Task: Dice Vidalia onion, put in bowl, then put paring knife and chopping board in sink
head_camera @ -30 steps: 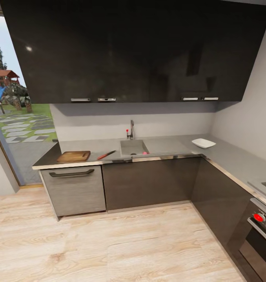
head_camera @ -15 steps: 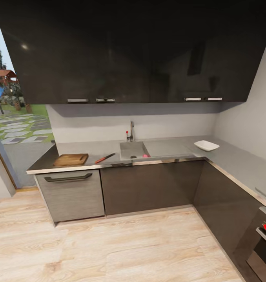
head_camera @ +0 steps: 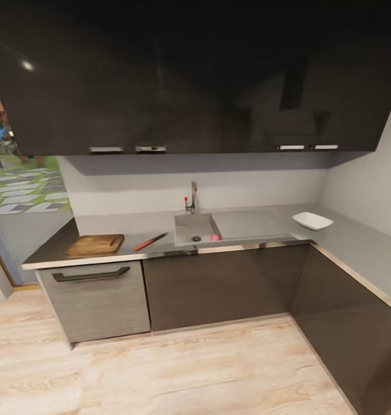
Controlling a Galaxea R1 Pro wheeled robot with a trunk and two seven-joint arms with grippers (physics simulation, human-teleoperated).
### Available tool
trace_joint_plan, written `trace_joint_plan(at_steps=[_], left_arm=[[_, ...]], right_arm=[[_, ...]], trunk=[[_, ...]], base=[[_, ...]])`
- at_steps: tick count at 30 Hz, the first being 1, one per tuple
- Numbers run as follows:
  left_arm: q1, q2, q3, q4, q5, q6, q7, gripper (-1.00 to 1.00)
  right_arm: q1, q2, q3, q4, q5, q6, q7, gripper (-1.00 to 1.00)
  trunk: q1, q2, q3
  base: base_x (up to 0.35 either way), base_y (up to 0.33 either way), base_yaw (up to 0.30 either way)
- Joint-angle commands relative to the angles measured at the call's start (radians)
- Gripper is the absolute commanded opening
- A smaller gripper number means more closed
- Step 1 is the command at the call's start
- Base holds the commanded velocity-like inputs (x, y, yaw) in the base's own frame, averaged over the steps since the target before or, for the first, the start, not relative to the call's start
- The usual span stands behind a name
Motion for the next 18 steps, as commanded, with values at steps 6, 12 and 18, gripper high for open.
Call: trace_joint_plan(at_steps=[6, 12, 18], left_arm=[[0.000, 0.000, 0.000, 0.000, 0.004, -0.002, 0.000, 1.00], [0.000, 0.000, 0.000, 0.000, 0.004, -0.003, 0.000, 1.00], [0.000, 0.000, -0.001, 0.000, 0.004, -0.003, 0.001, 1.00]], right_arm=[[0.000, 0.000, 0.001, 0.000, 0.001, -0.002, -0.003, 1.00], [0.000, 0.000, 0.001, 0.000, 0.001, -0.002, -0.003, 1.00], [0.000, 0.003, 0.001, -0.002, 0.001, -0.004, -0.004, 1.00]], trunk=[[0.001, 0.000, 0.000], [0.001, 0.000, 0.000], [0.001, 0.000, 0.000]], base=[[0.324, 0.000, 0.000], [0.324, 0.000, 0.000], [0.154, 0.000, 0.000]])
